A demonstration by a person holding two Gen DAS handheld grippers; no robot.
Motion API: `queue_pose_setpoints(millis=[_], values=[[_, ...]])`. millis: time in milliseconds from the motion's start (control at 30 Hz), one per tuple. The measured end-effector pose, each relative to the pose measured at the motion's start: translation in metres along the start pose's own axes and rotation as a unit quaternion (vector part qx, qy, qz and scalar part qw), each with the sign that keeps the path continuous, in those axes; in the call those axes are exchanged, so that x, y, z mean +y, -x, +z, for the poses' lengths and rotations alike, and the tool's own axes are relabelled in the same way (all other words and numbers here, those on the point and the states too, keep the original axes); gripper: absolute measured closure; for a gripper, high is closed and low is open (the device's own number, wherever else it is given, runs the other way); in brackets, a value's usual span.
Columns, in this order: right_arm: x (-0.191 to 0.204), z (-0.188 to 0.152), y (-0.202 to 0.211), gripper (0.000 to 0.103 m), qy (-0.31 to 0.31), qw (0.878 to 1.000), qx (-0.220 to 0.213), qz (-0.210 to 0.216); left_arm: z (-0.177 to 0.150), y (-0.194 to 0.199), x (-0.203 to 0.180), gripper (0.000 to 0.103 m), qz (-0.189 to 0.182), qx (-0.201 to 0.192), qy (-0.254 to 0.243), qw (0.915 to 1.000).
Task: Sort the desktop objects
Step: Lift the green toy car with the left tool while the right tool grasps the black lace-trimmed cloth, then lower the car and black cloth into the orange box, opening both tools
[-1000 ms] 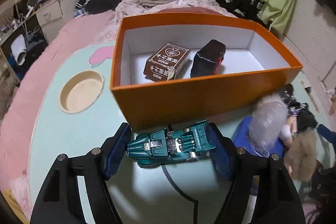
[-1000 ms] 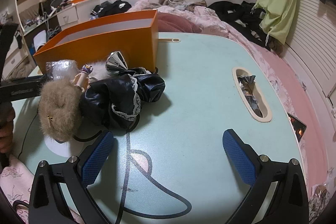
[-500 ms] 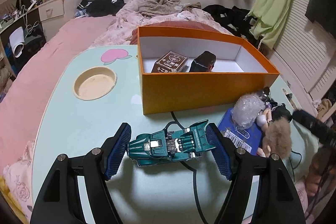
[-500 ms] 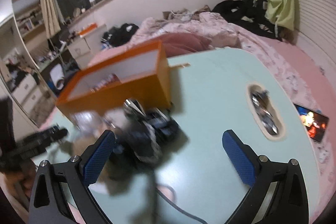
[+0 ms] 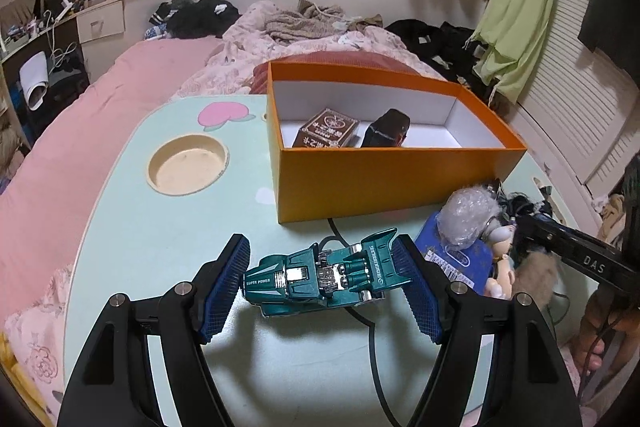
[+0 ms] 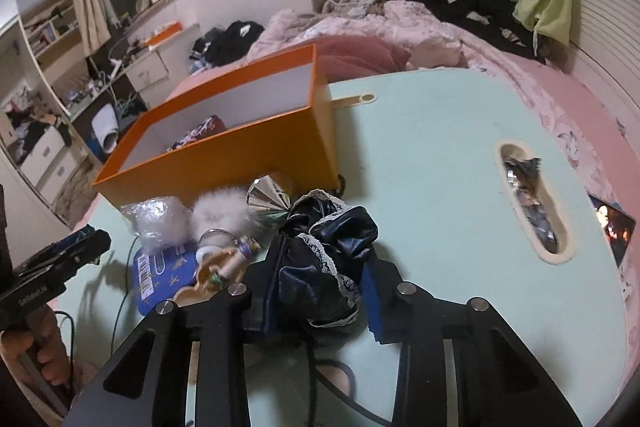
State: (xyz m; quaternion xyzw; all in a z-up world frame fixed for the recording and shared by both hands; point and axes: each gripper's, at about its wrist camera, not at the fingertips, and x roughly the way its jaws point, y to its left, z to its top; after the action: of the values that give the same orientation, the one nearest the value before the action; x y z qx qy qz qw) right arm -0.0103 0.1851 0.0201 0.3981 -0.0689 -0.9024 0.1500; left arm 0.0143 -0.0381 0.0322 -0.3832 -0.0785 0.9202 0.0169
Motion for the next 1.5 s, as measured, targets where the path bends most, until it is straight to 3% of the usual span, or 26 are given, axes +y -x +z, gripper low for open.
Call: queue_pose_setpoints(millis=[300, 700, 933, 1033, 1133, 1267, 1500], values=[[-0.014, 0.002, 0.038, 0.07, 0.012, 0.997, -0.07, -0.011, 0.008, 0.019, 0.004, 0.029, -0.013, -0.035, 0.011, 0.9992], [0.02, 0.079, 0.035, 0.07, 0.077, 0.988, -0.134, 0.014, 0.064, 0.033, -0.012, 0.029, -0.025, -0.109, -0.031, 0.9933], [0.044, 0.111, 0.009, 0.07, 0.093, 0.986, -0.131, 0.051, 0.098, 0.017, -0.022, 0.029, -0.026, -0.124, -0.052, 0.9906], [0.051, 0.114, -0.005, 0.063, 0.103, 0.986, -0.121, 0.059, 0.104, 0.004, -0.025, 0.029, -0.029, -0.118, -0.05, 0.9913], [0.053, 0.114, -0.018, 0.035, 0.108, 0.986, -0.115, 0.054, 0.105, -0.014, -0.024, 0.028, -0.027, -0.106, -0.039, 0.9932], [0.045, 0.111, -0.02, 0.033, 0.096, 0.987, -0.12, 0.052, 0.099, -0.019, -0.025, 0.027, -0.014, -0.105, -0.044, 0.9934], [0.024, 0.093, 0.003, 0.03, 0.089, 0.987, -0.132, 0.027, 0.076, -0.003, -0.01, 0.024, -0.041, -0.099, -0.032, 0.9938]])
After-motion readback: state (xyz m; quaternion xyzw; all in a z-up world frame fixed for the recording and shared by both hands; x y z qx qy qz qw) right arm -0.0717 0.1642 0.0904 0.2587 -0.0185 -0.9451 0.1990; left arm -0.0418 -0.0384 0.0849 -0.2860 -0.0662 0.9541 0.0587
